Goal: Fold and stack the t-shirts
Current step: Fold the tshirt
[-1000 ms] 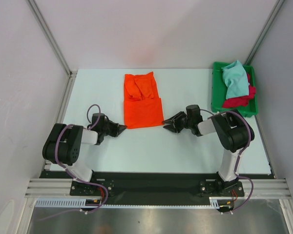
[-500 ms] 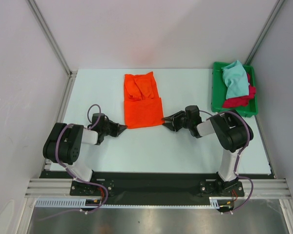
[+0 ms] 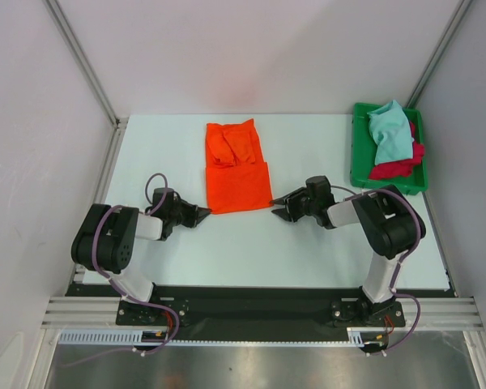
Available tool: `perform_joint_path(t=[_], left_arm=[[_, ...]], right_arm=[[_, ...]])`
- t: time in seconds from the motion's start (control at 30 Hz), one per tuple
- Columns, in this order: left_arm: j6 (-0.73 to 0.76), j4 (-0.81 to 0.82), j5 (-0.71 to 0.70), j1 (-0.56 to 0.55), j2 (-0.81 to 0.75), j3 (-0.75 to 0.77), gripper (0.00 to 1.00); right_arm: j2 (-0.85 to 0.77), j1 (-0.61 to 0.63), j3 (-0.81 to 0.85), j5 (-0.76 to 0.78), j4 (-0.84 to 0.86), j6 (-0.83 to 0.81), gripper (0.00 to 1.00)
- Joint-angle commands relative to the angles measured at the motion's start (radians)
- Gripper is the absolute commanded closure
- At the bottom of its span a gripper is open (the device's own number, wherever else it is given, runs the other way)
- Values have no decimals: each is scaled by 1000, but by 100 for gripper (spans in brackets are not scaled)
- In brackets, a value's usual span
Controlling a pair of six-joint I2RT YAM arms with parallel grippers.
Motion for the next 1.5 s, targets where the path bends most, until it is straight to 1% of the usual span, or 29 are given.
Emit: perform_joint_path(t=[0.0,0.27,0.43,0.63,0.77,0.93,1.03,1.1,1.13,1.17,1.2,1.23,1.27,1.37,1.47], left_arm=[[17,-45,14,-3,11,10,100],[17,-39,26,-3,16,11,100],[14,-37,35,-3,8,11,100],[15,-27,48,-3,14,8,100],[17,-28,52,-1,13,8,100],[23,-37,55,2,7,14,100],[24,-36,58,3,10,14,100],[27,-37,58,6,7,13,100],[27,-37,58,6,8,10,100],[27,-34,60,9,8,7,100],[27,-31,62,9,7,3,100],[29,-30,62,11,4,-3,100],[27,-28,62,11,1,-4,100],[38,-33,65,11,-15,-13,100],[60,-77,68,11,-47,-18,100]], right_arm=[[-40,17,2,71,-191,22,58],[6,46,47,153,-205,38,52],[11,59,35,188,-188,62,52],[15,51,21,216,-174,35,55],[22,43,27,228,-170,6,60],[31,36,24,231,-174,-4,62],[32,34,30,228,-174,-16,66],[28,30,32,228,-182,-27,70],[28,28,35,225,-183,-49,76],[29,26,38,214,-183,-63,83],[29,20,44,207,-190,-77,88],[29,22,42,196,-187,-94,96],[29,19,41,190,-184,-103,99],[28,19,47,153,-182,-158,100],[-7,22,45,127,-199,-198,100]])
